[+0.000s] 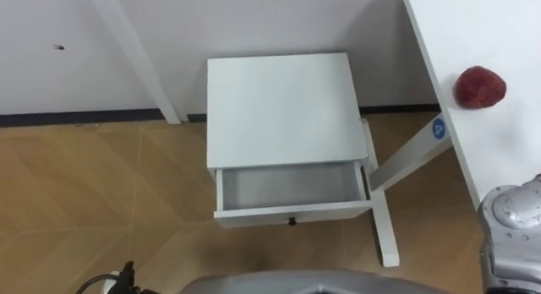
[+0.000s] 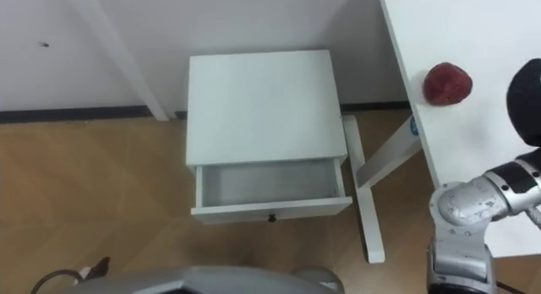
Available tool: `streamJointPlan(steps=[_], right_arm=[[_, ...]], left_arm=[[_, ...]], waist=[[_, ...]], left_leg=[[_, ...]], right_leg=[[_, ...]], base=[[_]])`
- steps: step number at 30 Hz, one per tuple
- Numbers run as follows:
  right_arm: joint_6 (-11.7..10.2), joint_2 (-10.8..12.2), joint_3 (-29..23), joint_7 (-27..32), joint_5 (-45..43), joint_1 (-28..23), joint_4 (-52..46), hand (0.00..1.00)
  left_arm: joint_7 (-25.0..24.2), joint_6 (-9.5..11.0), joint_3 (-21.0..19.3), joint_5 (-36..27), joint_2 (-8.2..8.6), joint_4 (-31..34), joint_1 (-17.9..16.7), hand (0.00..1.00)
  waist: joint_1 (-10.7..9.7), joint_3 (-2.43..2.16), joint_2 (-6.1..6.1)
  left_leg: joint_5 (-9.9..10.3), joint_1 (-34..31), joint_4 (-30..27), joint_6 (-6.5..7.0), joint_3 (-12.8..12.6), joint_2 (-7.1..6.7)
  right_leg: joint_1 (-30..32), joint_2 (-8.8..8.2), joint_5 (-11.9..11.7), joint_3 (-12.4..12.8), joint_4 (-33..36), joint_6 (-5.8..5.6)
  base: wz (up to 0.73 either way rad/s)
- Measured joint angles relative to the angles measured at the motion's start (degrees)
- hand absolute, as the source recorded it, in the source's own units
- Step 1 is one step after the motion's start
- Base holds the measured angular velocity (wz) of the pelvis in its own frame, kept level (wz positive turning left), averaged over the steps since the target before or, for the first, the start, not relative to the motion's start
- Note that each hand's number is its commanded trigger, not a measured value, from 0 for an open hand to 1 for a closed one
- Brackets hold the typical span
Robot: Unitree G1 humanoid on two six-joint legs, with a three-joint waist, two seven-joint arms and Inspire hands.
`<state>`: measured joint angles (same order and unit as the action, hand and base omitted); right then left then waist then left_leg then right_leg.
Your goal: Put apple and close drawer
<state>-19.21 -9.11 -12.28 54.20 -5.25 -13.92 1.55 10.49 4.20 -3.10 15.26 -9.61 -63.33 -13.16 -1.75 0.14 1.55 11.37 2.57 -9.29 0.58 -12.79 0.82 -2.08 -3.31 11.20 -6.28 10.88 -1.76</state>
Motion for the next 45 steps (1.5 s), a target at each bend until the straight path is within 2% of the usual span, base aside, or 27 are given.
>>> streamJointPlan(steps=[4, 12, 15, 20, 31, 36, 45], right_arm=[[0.67, -0.01, 0.62, -5.21, 0.61, -0.01, 0.05, 0.00], [4.35, 0.00, 2.33, -15.97, 3.29, -0.42, 1.79, 0.00], [4.38, -0.01, 2.33, -18.25, 3.28, -0.42, 1.84, 0.00], [4.58, 0.00, 2.32, -20.53, 3.26, -0.41, 2.27, 0.00], [6.81, -0.01, 2.27, -23.35, 3.81, -0.38, 5.13, 0.00], [6.93, -0.07, 1.91, -24.47, 4.97, 1.25, 7.81, 0.00], [7.39, -0.89, 1.87, -26.09, 9.03, 3.06, 7.96, 0.00]], left_arm=[[0.16, -0.02, 0.00, 0.00, 0.01, 0.79, -0.19, 0.00], [0.19, -0.07, -0.22, 0.01, 0.01, 0.76, -0.19, 0.00], [0.17, -0.09, -0.23, 0.01, 0.01, 0.76, -0.19, 0.00], [0.15, -0.15, -0.24, 0.01, 0.02, 0.36, -0.20, 0.00], [-0.03, -1.82, -0.24, 0.16, 0.11, 0.19, -0.68, 0.00], [-0.07, -2.47, -0.69, 0.72, 0.10, 0.28, -0.84, 0.00], [-2.29, -2.82, -1.45, 0.73, 0.03, 0.05, -0.97, 0.00]], waist=[[-0.04, -0.07, -0.27], [0.32, -0.21, 0.13], [0.36, -0.33, 0.34], [0.41, -0.45, 0.62], [0.35, -0.28, 0.66], [0.25, 0.09, 1.17], [0.50, 0.16, 1.22]], left_leg=[[-0.01, -0.10, 0.13, 0.00, 0.09, -0.03], [-0.01, -0.09, 0.20, 0.00, 0.12, -0.08], [-0.01, -0.06, 0.19, 0.00, 0.18, -0.07], [-0.01, 0.15, 0.18, 0.00, 0.16, -0.07], [-0.01, 0.79, 0.18, 0.00, 0.27, -0.02], [-0.01, 0.80, 0.20, 0.00, 0.09, -0.02], [-0.01, 1.05, 0.08, 0.00, 0.24, 0.00]], right_leg=[[-0.17, 0.00, -0.01, -0.04, 0.00, 0.00], [-0.09, 0.01, -0.01, -0.09, -0.26, -0.01], [-0.07, 0.01, -0.01, -0.09, -0.30, -0.01], [-0.20, 0.01, -0.02, -0.09, -0.27, 0.00], [-0.96, 0.02, -0.05, -0.09, -0.15, 0.00], [-0.96, 0.01, -0.05, -0.11, -0.20, 0.00], [-1.34, 0.01, -0.04, -0.18, -0.23, 0.00]], base=[[0.00], [0.00], [0.00], [0.00], [0.00], [0.00], [0.00]])
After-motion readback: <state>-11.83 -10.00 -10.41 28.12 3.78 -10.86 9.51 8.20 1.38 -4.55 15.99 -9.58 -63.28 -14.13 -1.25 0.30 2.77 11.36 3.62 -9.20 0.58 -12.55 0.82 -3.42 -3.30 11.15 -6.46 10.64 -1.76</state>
